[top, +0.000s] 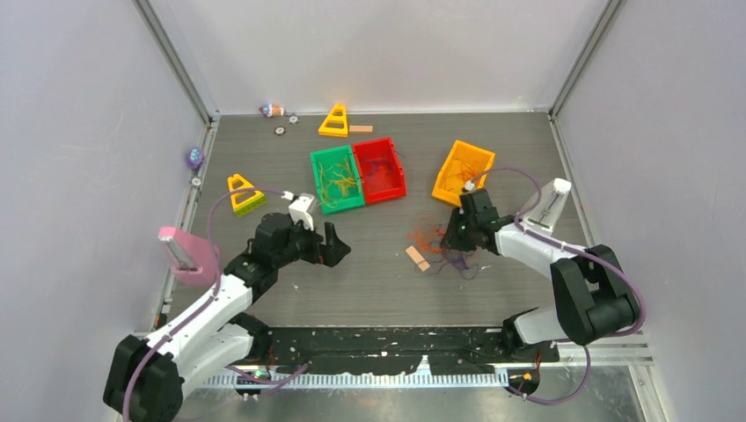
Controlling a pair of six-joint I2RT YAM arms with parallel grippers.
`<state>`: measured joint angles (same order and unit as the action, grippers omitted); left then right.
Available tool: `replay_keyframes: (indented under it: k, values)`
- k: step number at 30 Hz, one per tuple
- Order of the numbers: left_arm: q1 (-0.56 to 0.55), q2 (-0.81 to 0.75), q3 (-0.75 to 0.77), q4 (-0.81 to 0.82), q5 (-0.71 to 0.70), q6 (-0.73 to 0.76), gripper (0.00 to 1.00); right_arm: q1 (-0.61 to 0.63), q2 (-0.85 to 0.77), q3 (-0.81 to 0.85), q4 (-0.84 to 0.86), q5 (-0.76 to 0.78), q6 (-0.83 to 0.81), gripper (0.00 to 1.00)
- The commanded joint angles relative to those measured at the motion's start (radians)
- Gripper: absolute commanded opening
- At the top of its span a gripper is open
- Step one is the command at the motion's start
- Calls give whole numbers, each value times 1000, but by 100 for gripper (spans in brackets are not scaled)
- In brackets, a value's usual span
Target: Untangle the cables
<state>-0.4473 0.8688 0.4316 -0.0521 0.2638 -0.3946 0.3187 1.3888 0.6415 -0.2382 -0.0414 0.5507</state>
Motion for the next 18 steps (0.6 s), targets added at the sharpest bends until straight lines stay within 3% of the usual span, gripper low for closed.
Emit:
replay_keyframes:
  k: [1, 3, 5, 8, 10, 18]
  values:
    - [-88, 69, 46, 175, 63, 47, 96, 106, -4, 40, 97, -171, 6, 19]
    - [-120, 135, 80, 188, 63, 63, 96, 124, -23, 57, 82, -169, 3, 19]
    - [-148, 218, 128, 189, 63, 72, 96, 127, -48, 70, 43, -129, 2, 27]
    - [-163, 363, 212, 177, 70, 66, 96, 128, -93, 74, -11, -60, -4, 54]
    - [-169, 444, 271, 162, 89, 60, 94, 127, -115, 71, -18, -33, -7, 60]
    - [-236, 684, 452, 84, 141, 66, 88, 127, -137, 68, -35, -13, -24, 61]
